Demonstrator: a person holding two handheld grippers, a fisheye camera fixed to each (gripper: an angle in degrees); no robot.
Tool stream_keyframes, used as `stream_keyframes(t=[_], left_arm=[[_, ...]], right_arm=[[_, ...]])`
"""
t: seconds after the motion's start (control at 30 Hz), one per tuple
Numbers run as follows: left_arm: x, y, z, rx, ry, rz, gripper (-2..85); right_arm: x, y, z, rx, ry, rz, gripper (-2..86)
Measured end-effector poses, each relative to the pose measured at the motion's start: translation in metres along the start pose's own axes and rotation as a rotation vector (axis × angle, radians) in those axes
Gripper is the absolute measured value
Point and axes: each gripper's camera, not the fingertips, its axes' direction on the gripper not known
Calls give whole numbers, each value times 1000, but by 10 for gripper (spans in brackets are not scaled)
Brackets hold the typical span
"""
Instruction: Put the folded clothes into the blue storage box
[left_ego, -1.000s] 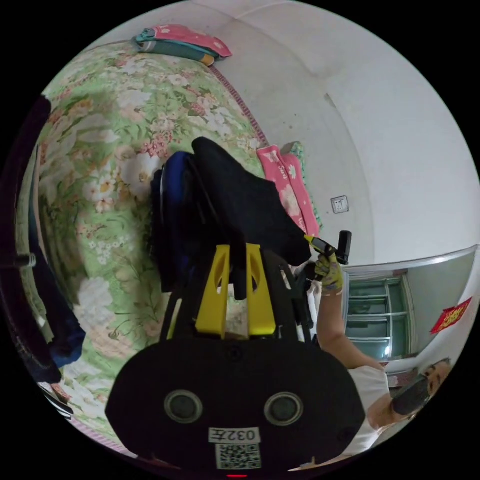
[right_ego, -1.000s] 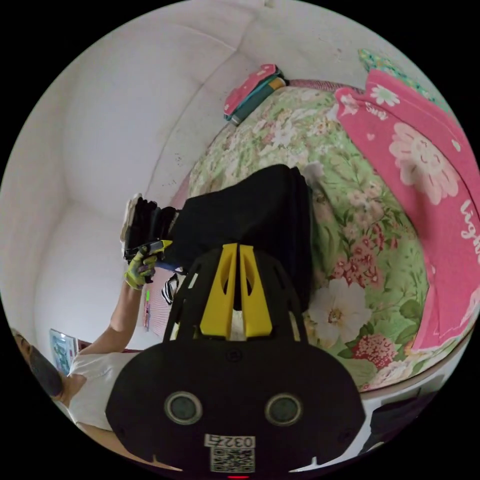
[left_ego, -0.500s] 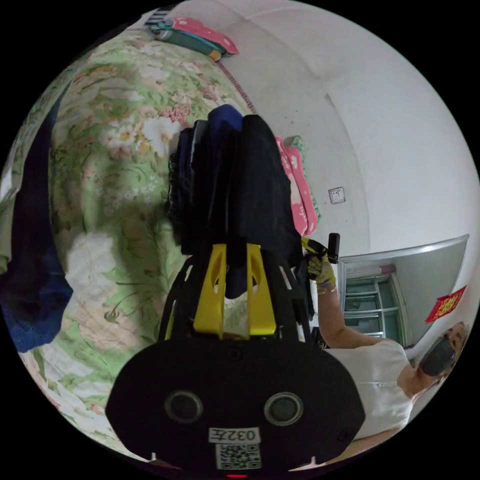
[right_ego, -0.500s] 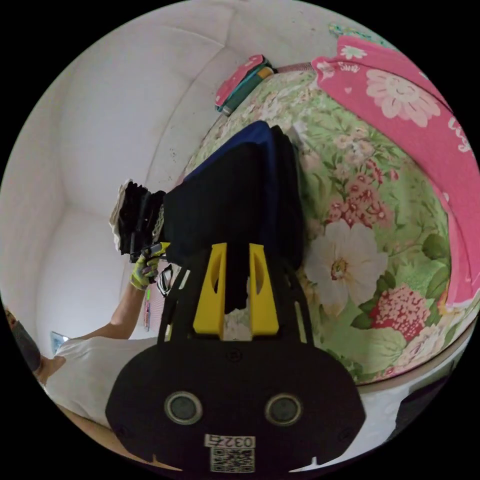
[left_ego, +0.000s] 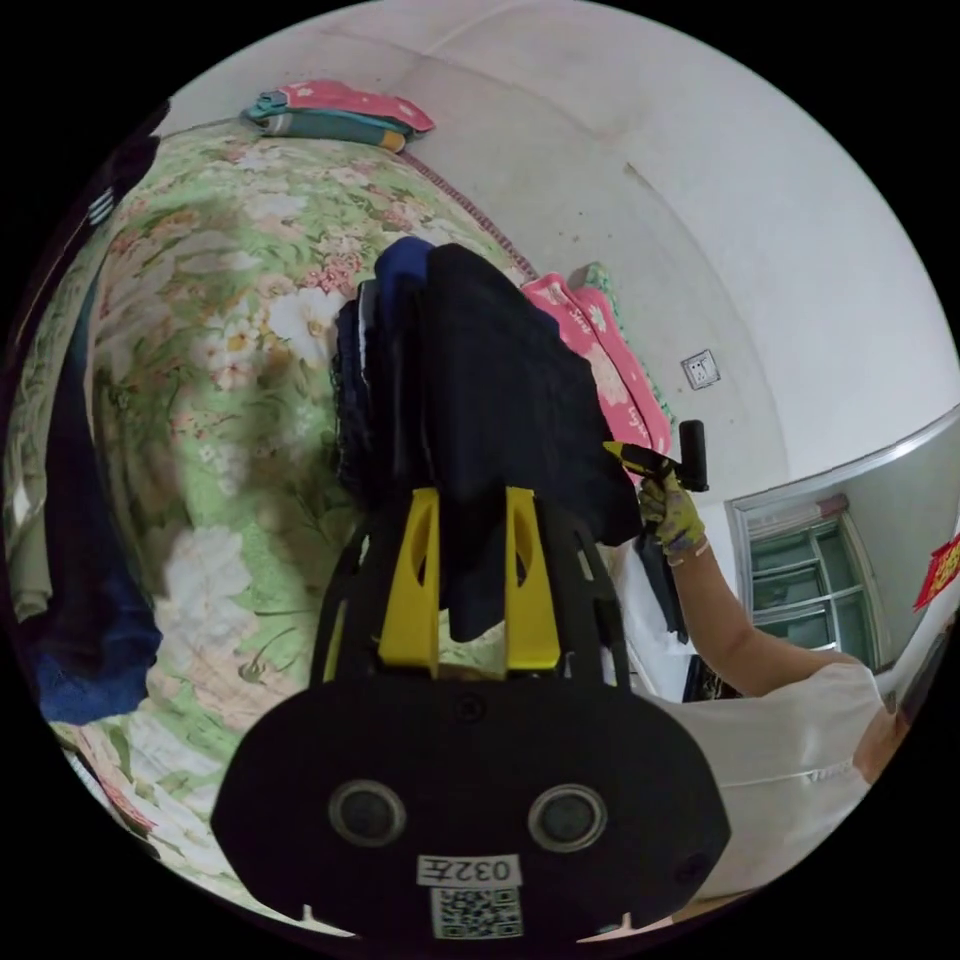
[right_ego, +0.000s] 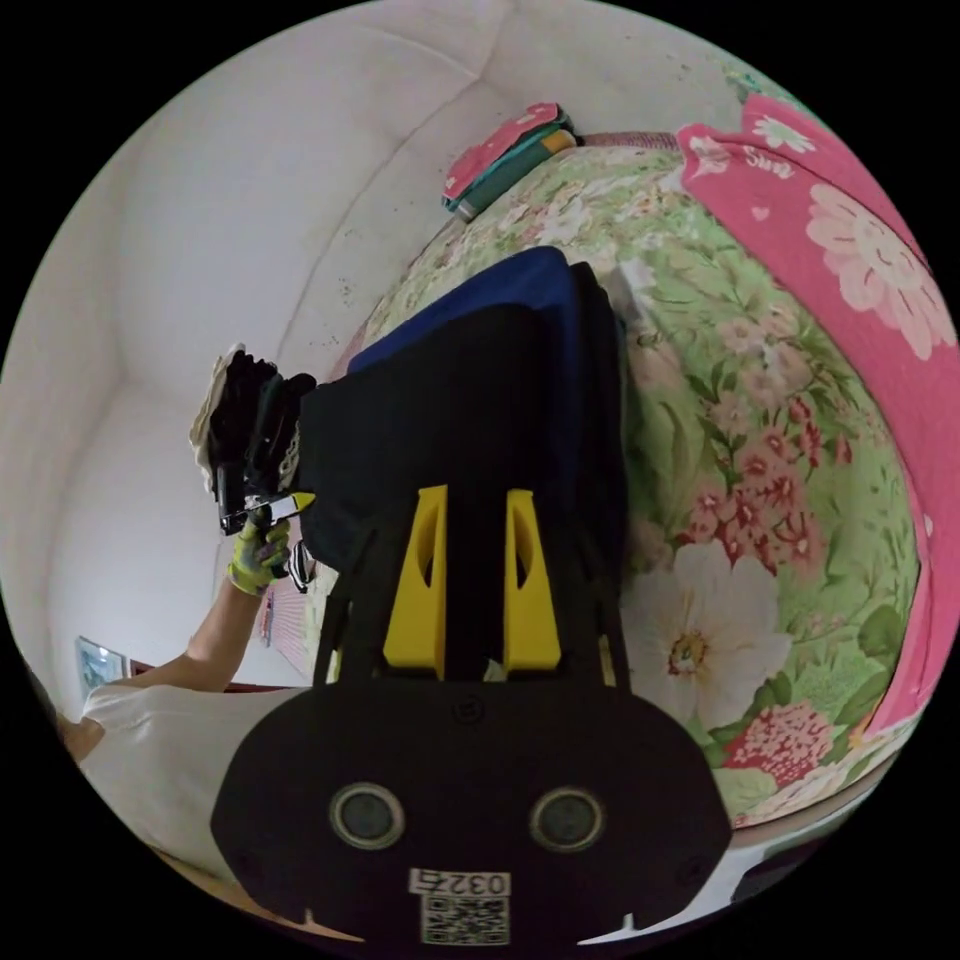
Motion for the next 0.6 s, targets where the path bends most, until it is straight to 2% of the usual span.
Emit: stream_keyframes(t=[0.13, 0.27, 0.33, 0.47, 0.6], left_arm=[[-15, -5, 11, 20, 8, 32, 45], [-52, -24, 41, -44, 73, -41, 47], [-62, -29, 48, -50, 72, -54, 34], [-61, -21, 49, 11, 51, 51, 13], [-84, 5, 62, 34, 222, 61, 10]], right_arm=[[6, 17, 3, 40, 56, -50, 85], [46, 28, 18, 34, -121, 69, 72], [43, 36, 17, 55, -56, 36, 65], [25, 70, 8, 146, 59, -82, 59], [21, 114, 2, 205, 54, -119, 57]])
